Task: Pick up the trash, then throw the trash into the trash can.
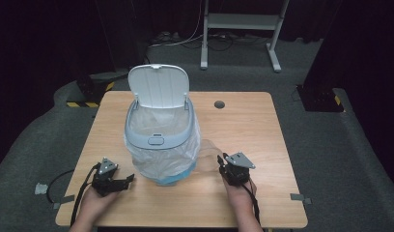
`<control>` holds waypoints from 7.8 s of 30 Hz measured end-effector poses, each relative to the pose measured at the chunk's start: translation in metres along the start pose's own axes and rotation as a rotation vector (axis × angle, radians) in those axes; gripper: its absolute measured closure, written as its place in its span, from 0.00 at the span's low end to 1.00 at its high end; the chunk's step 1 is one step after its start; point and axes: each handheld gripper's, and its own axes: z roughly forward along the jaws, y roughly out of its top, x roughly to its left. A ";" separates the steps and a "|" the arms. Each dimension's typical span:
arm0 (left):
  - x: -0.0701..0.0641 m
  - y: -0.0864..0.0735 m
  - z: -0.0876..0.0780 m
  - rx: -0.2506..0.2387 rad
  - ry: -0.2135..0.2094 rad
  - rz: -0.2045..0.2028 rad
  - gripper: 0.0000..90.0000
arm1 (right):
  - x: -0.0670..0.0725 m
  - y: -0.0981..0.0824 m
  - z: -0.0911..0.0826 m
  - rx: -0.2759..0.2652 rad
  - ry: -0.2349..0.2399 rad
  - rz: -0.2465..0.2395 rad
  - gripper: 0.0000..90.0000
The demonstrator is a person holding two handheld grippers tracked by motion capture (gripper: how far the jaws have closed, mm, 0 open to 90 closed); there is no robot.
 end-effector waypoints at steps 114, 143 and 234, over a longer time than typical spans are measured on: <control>-0.001 0.000 0.000 0.000 0.004 -0.001 0.20 | -0.007 0.016 -0.040 -0.202 0.016 -0.030 0.93; -0.001 0.000 0.000 -0.005 -0.007 0.009 0.21 | 0.000 0.056 -0.101 -0.461 -0.046 -0.004 0.93; -0.002 0.000 0.000 -0.004 -0.020 0.022 0.21 | 0.087 0.148 -0.071 -0.523 0.179 -0.126 0.77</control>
